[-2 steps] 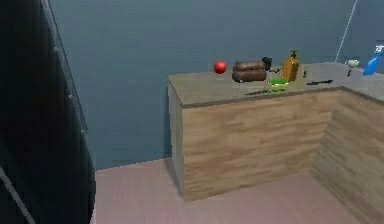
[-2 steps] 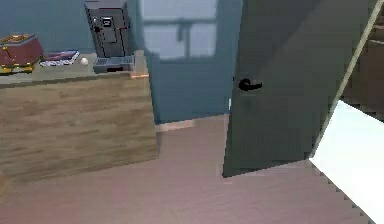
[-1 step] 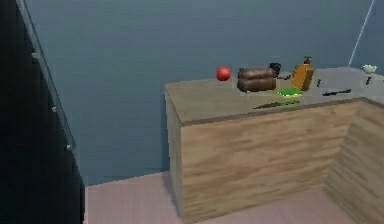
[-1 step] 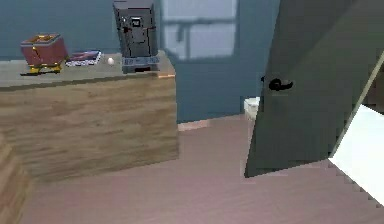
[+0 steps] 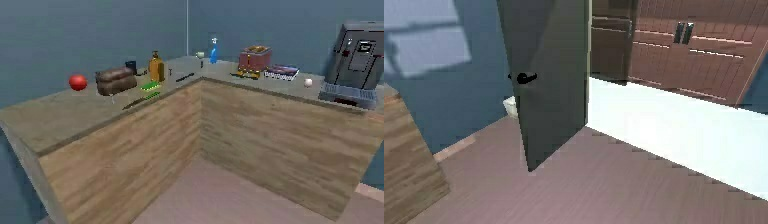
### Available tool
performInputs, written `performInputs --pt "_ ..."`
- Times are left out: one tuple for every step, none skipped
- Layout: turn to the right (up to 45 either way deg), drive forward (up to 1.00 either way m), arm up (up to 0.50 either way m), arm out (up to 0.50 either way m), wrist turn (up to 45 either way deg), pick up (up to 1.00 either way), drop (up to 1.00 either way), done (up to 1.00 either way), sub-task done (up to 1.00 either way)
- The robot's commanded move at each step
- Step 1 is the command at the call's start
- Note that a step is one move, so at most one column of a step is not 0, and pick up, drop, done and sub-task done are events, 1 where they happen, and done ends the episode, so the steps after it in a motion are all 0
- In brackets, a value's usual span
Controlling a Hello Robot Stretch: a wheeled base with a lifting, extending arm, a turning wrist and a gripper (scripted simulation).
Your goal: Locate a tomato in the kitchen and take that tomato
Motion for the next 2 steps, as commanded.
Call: performInputs --pt "0.0 0.45 0.00 0.00 0.0 0.00 0.00 0.00 0.00" --pt "-45.0 0.00 0.00 0.00 0.0 0.00 0.00 0.00 0.00"
